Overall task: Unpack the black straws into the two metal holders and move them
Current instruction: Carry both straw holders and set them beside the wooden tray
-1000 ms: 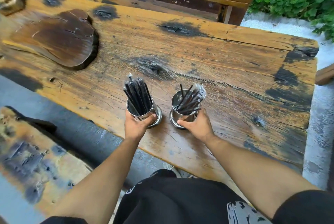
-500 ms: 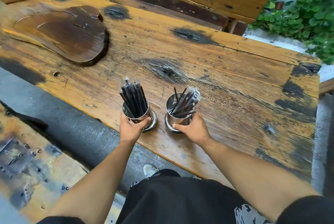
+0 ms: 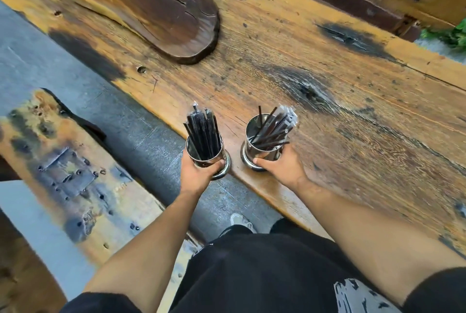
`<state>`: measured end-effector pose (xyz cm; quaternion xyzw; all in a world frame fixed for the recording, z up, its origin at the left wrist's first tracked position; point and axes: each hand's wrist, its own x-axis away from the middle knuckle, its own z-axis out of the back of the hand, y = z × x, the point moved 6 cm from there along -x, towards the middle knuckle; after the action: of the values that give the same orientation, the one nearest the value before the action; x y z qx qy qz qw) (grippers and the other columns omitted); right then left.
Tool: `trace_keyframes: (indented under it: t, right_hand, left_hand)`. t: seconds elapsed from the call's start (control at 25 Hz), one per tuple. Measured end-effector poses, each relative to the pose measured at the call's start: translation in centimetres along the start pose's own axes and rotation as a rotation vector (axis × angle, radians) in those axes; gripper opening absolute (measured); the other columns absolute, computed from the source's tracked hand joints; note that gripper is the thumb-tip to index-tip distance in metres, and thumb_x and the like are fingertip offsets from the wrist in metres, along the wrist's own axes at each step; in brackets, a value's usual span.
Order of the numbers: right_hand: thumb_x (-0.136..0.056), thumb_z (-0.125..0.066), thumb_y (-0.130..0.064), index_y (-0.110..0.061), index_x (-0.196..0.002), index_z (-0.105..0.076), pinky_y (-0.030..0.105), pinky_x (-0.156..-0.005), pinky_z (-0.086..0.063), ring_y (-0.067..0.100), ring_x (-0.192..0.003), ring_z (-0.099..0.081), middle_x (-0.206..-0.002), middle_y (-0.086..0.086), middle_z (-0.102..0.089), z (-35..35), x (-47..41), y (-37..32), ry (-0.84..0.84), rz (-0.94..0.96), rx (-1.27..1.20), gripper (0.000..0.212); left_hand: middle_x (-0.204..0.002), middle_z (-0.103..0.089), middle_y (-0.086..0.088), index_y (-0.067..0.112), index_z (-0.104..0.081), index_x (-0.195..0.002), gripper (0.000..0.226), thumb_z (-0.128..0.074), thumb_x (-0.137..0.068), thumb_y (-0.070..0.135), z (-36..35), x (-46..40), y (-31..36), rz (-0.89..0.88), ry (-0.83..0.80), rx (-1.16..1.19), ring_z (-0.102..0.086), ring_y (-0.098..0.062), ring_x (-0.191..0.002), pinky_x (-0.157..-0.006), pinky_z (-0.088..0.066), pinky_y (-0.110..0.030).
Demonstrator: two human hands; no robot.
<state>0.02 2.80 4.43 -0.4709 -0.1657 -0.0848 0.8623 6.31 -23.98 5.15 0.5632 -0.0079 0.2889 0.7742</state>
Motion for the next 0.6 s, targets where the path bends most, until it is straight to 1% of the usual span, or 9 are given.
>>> trace_keyframes:
  t: [0.12, 0.2, 0.28, 0.36, 0.4, 0.48, 0.6]
  right_hand:
    - [-0.052, -0.087, -0.062, -0.026, -0.126, -0.057, 0.035, -0.103, -0.05, 0.012, -0.113, -0.064, -0.119, -0.008, -0.068, -3.2, -0.9, -2.1, -0.036, 0.036, 0.013, 0.088]
    - [-0.052, -0.086, -0.065, -0.029, -0.124, -0.057, 0.035, -0.103, -0.051, 0.011, -0.111, -0.065, -0.116, -0.009, -0.069, -5.2, -1.8, -2.9, -0.055, 0.043, 0.033, 0.086]
    - [-0.049, -0.086, -0.072, -0.033, -0.124, -0.054, 0.038, -0.103, -0.052, 0.011, -0.11, -0.066, -0.115, -0.008, -0.07, -6.7, -2.8, -3.5, -0.091, 0.046, 0.04, 0.09]
    - [-0.044, -0.08, -0.084, -0.037, -0.125, -0.05, 0.041, -0.103, -0.052, 0.01, -0.11, -0.067, -0.115, -0.009, -0.071, -8.1, -4.0, -4.1, -0.104, 0.039, 0.056, 0.098]
    - [-0.043, -0.078, -0.087, -0.038, -0.125, -0.05, 0.041, -0.103, -0.052, 0.01, -0.111, -0.067, -0.116, -0.009, -0.071, -8.9, -5.0, -4.3, -0.112, 0.037, 0.059, 0.1]
    - [-0.044, -0.08, -0.084, -0.036, -0.126, -0.051, 0.041, -0.103, -0.052, 0.01, -0.111, -0.066, -0.114, -0.009, -0.072, -10.0, -6.5, -5.7, -0.122, 0.043, 0.057, 0.099]
    - [-0.048, -0.083, -0.076, -0.031, -0.125, -0.053, 0.039, -0.104, -0.052, 0.01, -0.112, -0.064, -0.115, -0.009, -0.071, -11.5, -9.0, -8.1, -0.117, 0.066, 0.044, 0.095]
  left_hand:
    - [-0.115, -0.067, 0.01, 0.026, -0.049, -0.122, 0.08, -0.098, -0.06, 0.019, 3.2, -1.5, -1.3, 0.04, 0.05, 0.007, -0.061, 0.01, -0.102, -0.092, -0.046, -0.014]
    - [-0.114, -0.068, 0.01, 0.023, -0.051, -0.123, 0.081, -0.098, -0.058, 0.022, 4.6, -2.4, -1.8, 0.05, 0.087, -0.002, -0.063, 0.007, -0.103, -0.093, -0.047, -0.013]
    - [-0.111, -0.068, 0.015, 0.023, -0.052, -0.123, 0.079, -0.098, -0.058, 0.022, 5.8, -3.2, -1.8, 0.046, 0.11, 0.007, -0.063, 0.014, -0.099, -0.088, -0.046, -0.006]
    - [-0.109, -0.068, 0.017, 0.024, -0.052, -0.122, 0.077, -0.098, -0.059, 0.021, 7.0, -4.3, -1.5, 0.04, 0.135, 0.014, -0.062, 0.019, -0.096, -0.085, -0.044, -0.001]
    - [-0.108, -0.067, 0.019, 0.024, -0.052, -0.121, 0.077, -0.097, -0.06, 0.021, 7.6, -4.9, -1.3, 0.041, 0.14, 0.009, -0.06, 0.023, -0.094, -0.082, -0.042, 0.002]
    - [-0.108, -0.065, 0.021, 0.027, -0.049, -0.121, 0.077, -0.097, -0.061, 0.021, 8.8, -6.4, -1.1, 0.054, 0.155, 0.019, -0.058, 0.026, -0.093, -0.081, -0.041, 0.003]
    - [-0.112, -0.065, 0.017, 0.029, -0.049, -0.122, 0.078, -0.097, -0.061, 0.024, 10.4, -9.4, -0.6, 0.054, 0.171, -0.002, -0.057, 0.02, -0.099, -0.086, -0.041, -0.003]
